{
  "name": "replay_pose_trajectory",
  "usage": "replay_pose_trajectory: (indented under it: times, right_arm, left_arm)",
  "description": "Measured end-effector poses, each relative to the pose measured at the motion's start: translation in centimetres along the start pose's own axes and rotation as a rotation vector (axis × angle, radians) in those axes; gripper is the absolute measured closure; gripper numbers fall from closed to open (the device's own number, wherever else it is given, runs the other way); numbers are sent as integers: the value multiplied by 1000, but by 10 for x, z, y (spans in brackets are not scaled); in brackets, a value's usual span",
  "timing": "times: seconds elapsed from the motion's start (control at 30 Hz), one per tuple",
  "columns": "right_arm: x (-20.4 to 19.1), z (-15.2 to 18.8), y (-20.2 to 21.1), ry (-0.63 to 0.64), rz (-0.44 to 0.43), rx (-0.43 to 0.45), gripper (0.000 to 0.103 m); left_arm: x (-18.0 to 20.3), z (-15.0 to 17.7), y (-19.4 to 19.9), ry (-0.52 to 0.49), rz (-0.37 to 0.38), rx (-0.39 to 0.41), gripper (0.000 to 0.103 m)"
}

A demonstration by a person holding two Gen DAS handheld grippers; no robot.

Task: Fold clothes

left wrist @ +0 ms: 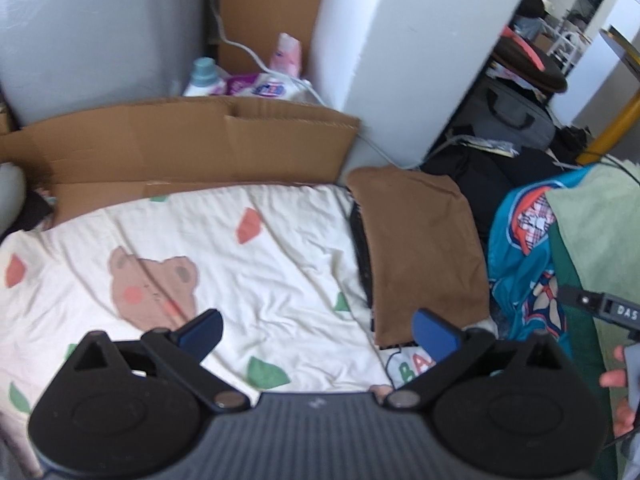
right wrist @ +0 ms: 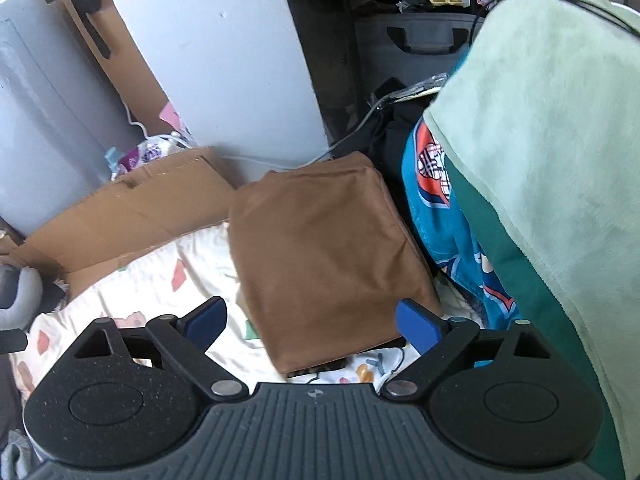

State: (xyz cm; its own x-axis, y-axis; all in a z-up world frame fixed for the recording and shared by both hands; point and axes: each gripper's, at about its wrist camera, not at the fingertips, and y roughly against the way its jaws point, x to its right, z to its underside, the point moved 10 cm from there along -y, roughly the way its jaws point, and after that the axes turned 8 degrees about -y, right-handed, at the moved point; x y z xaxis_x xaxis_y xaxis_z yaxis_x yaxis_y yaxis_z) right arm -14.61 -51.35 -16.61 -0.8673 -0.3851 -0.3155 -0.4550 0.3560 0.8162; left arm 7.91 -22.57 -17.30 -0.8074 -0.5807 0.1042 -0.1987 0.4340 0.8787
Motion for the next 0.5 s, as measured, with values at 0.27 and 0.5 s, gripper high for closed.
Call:
replay_pose_trajectory:
  times: [0.27, 0.5]
  right_arm:
    - [-33, -1, 38, 29, -33, -34, 6]
    - [-53, -2, 64, 25, -40, -65, 6]
  left_arm:
    - [-33, 4, 52, 18, -58, 14, 1]
    - [-57, 14, 98, 72, -87, 21, 1]
